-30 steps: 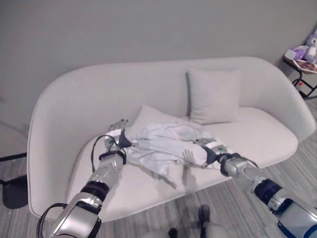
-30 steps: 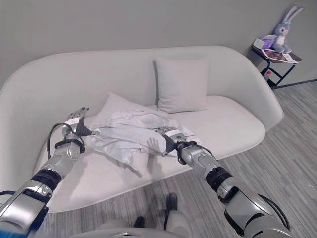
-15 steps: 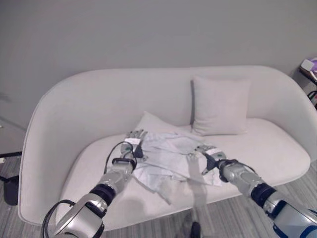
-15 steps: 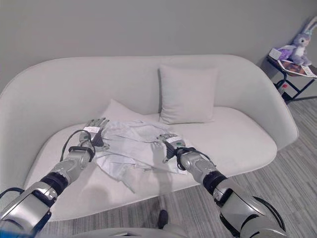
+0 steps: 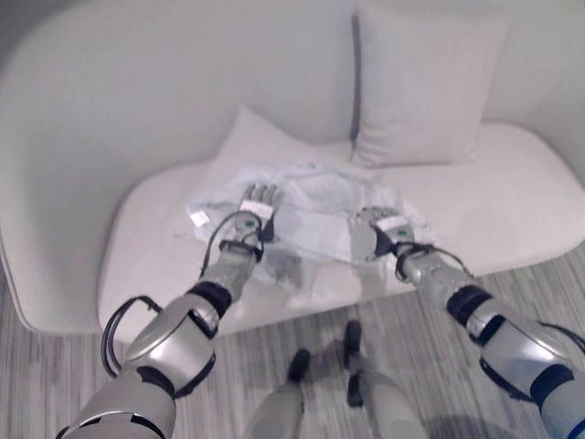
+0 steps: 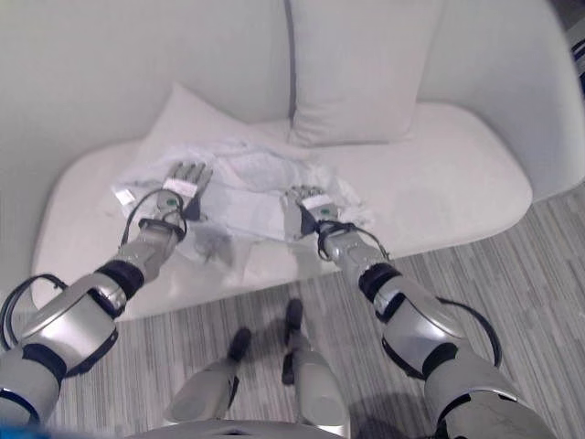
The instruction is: Hang the clothes on the sofa on the clothes rack.
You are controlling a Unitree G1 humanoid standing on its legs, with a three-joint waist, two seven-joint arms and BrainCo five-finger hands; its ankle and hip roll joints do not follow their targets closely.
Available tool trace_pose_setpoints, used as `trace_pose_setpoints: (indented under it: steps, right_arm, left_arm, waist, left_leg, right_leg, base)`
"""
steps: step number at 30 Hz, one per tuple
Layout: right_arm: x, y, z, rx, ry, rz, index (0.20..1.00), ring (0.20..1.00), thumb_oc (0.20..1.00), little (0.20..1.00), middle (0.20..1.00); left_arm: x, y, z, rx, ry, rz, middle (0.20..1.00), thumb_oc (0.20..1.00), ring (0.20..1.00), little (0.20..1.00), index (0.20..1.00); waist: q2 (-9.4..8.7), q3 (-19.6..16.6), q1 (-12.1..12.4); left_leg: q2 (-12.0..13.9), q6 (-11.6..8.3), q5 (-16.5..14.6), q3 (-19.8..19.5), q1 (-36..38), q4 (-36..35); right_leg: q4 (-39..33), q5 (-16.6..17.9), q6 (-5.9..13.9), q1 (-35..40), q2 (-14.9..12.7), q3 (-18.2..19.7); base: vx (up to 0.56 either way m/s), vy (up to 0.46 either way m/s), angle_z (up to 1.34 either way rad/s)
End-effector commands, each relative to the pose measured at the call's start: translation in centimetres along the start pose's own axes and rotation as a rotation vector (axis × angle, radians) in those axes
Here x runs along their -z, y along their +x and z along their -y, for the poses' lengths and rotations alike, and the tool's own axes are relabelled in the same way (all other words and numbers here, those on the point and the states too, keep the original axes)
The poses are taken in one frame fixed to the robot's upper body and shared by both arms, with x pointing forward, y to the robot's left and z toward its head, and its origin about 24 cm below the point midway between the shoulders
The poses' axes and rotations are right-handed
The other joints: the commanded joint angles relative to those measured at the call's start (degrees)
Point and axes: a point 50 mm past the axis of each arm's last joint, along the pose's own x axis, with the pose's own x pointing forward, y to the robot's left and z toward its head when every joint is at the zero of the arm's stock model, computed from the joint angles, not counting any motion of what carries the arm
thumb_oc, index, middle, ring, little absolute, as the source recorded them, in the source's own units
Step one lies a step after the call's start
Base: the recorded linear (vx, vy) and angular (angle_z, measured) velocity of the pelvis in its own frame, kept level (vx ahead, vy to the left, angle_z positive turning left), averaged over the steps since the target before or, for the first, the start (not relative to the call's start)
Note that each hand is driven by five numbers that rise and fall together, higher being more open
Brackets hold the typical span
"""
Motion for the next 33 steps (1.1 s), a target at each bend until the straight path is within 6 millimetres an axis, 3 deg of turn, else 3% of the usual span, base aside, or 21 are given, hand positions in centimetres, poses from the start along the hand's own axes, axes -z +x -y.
trace_pose_setpoints:
  steps: [1,7,11,20,24,30,33]
  right_arm:
    - [0.9,0.7,2.1,0.138,0.012,-0.035,1.0,1.0,1.0,1.0,1.0]
    - [1.1,1.2,3.0,0.196,0.018,-0.062,1.0,1.0,1.0,1.0,1.0]
    - [0.3,1.3,2.0,0.167,0.069,-0.069,1.0,1.0,1.0,1.0,1.0]
    - [-1.9,0.7,-1.1,0.071,0.251,-0.114,1.0,1.0,1.0,1.0,1.0]
    - [-2.8,0.1,-3.0,-0.005,0.27,-0.121,1.0,1.0,1.0,1.0,1.0]
    - [-1.7,-0.2,-3.4,-0.037,0.164,-0.151,1.0,1.0,1.0,1.0,1.0]
    - [0.0,0.2,-2.3,-0.038,0.045,-0.181,1.0,1.0,1.0,1.0,1.0]
  left_arm:
    - [1.0,2.2,-3.5,-0.185,0.151,0.024,1.0,1.0,1.0,1.0,1.0]
    - [2.4,3.4,-5.8,-0.269,0.28,0.007,1.0,1.0,1.0,1.0,1.0]
    - [3.7,4.3,-7.9,-0.324,0.395,-0.008,1.0,1.0,1.0,1.0,1.0]
    - [4.0,4.3,-7.9,-0.296,0.489,0.005,1.0,1.0,1.0,1.0,1.0]
    - [3.4,4.3,-7.7,-0.287,0.501,0.045,1.0,1.0,1.0,1.0,1.0]
    - [2.4,4.8,-8.4,-0.324,0.493,0.068,1.0,1.0,1.0,1.0,1.0]
    - [1.9,5.2,-9.2,-0.354,0.479,0.067,1.0,1.0,1.0,1.0,1.0]
  waist:
    - [2.63,-0.57,1.88]
    - [2.42,0.11,1.8]
    - [3.12,0.91,1.85]
    - [4.4,2.75,1.75]
    - [6.16,4.3,1.78]
    - [8.23,6.14,1.94]
    - [9.56,7.48,2.01]
  left_leg:
    - [7.71,-0.83,4.83,0.42,2.64,-11.26]
    - [8.21,-1.47,5.62,-0.3,-1.13,-11.26]
    - [8.36,-1.85,6.15,-0.99,-3.44,-11.26]
    - [7.8,-1.9,7.03,-1.21,-6.2,-11.26]
    - [6.96,-1.69,7.29,-1.28,-7.45,-11.26]
    - [5.8,-1.45,7.97,-1.48,-9.26,-11.26]
    - [5.01,-1.46,8.74,-1.36,-11.42,-11.26]
  right_leg:
    - [9.19,-8.99,5.27,-2.11,-3.48,1.4]
    - [8.26,-8.68,5.13,-4.06,-3.29,-0.04]
    - [8.51,-9.03,4.95,-5.7,-3.05,-1.06]
    - [7.72,-8.28,4.83,-7.6,-3.05,-1.08]
    - [7.39,-8.18,4.75,-8.31,-3.34,-0.76]
    - [7.92,-7.92,4.93,-10.37,-3.68,-0.44]
    - [8.18,-7.45,5.01,-12.68,-3.79,0.01]
  base:
    - [0.04,-0.019,0.14]
    - [0.04,-0.017,0.13]
    - [0.02,-0.017,0.1]
    - [0.0,0.007,0.05]
    - [0.0,0.0,0.0]
    - [-0.01,0.022,0.03]
    - [-0.02,0.022,-0.02]
